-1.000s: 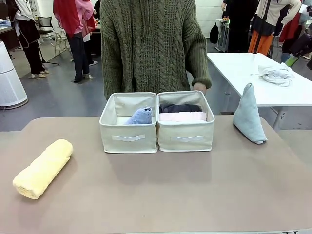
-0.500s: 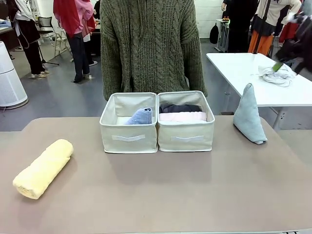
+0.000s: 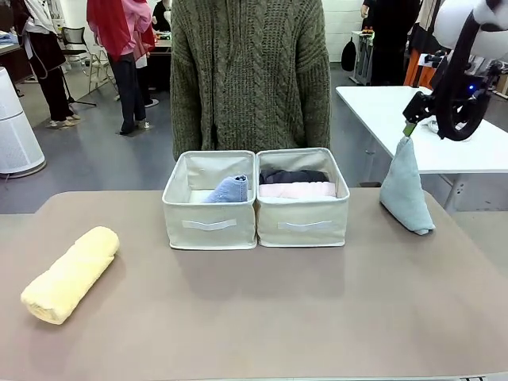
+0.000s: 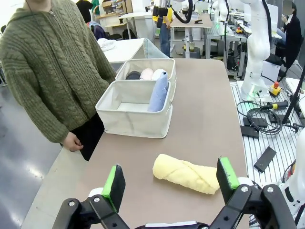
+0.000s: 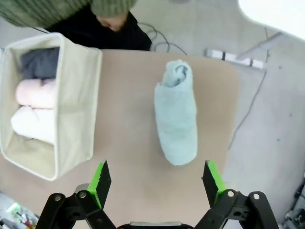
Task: Sort the towels based on their folding style.
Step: Pick up another triangle-folded towel from the table and place it in the left Fabric basket.
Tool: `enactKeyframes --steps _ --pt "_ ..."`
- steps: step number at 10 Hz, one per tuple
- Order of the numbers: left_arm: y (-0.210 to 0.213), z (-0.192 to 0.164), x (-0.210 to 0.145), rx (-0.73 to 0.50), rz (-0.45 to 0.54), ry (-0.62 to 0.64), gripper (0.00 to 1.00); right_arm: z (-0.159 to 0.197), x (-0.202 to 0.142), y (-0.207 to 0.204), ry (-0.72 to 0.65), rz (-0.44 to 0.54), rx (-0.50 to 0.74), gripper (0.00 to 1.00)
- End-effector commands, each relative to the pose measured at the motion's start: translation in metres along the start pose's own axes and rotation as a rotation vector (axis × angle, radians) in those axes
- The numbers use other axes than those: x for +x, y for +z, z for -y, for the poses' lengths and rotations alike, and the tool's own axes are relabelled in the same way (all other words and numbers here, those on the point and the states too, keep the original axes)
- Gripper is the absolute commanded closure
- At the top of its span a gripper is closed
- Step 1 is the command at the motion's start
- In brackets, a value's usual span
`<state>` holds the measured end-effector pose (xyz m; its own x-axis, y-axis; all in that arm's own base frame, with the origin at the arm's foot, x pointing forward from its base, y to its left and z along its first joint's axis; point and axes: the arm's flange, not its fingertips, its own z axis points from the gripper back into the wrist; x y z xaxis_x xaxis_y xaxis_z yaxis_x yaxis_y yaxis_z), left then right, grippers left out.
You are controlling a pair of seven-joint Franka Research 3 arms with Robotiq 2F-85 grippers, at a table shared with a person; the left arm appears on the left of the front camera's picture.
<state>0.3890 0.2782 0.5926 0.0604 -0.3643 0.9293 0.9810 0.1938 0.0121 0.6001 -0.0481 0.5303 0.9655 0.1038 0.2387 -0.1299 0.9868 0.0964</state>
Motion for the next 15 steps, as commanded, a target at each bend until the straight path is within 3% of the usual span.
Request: enactKeyframes --steps 1,4,7,13,14,15 --pt "0.001 0.002 0.001 0.002 -0.001 0.0 0.0 0.002 0.019 -0.021 0.001 -0.058 -0.07 0.0" --pt "0.001 0.002 0.001 0.002 -0.001 0.0 0.0 0.004 0.036 -0.053 0.057 -0.092 -0.025 0.0" --pt "0.001 0.002 0.001 0.002 -0.001 0.0 0.0 0.01 0.051 -0.076 0.067 -0.089 -0.066 0.0" --pt "0.001 0.002 0.001 0.002 -0.001 0.0 0.0 0.023 0.078 -0.102 0.083 -0.074 -0.023 0.0" --pt "0.001 0.002 0.001 0.002 -0.001 0.0 0.0 0.022 0.079 -0.102 0.107 -0.064 -0.016 0.6" --pt "0.001 0.002 0.001 0.002 -0.001 0.0 0.0 0.023 0.08 -0.1 0.106 -0.06 -0.013 0.6"
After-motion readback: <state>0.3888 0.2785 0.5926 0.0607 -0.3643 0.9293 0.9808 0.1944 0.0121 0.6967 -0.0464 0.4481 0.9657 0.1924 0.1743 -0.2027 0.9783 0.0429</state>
